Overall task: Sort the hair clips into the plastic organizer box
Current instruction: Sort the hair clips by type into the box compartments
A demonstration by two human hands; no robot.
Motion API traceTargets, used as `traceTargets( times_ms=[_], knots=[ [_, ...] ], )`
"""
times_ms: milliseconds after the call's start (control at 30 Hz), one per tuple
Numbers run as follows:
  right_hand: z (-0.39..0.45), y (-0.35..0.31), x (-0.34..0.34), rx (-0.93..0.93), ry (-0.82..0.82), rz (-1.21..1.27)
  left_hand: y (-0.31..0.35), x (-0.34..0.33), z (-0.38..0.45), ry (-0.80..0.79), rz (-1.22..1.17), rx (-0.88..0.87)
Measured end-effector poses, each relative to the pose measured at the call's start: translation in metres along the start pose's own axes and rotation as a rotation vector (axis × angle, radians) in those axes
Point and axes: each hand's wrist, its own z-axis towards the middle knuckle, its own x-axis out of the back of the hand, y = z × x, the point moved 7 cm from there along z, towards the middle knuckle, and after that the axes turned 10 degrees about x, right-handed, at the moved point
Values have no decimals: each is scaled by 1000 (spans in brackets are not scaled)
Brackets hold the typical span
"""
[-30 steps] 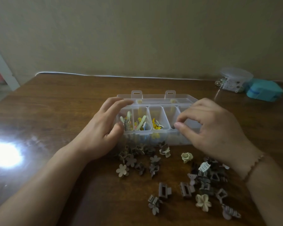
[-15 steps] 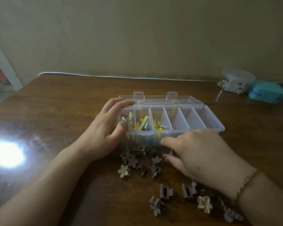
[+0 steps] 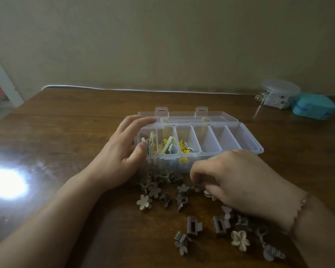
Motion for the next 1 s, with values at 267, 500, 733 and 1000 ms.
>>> traceTargets(
  times_ms=[267,500,733,1000],
  knots=[
    [-15,7,44,11,529,148,-1,0,0,-3,1,0],
    [-11,38,24,-198,392,-1,-1,0,0,1,-7,3],
    [-15,12,42,53,278,78,0,1,0,2,-26,2],
    [-7,1,-1,88,-193,-91,-2,0,1,-4,-52,8]
  ],
)
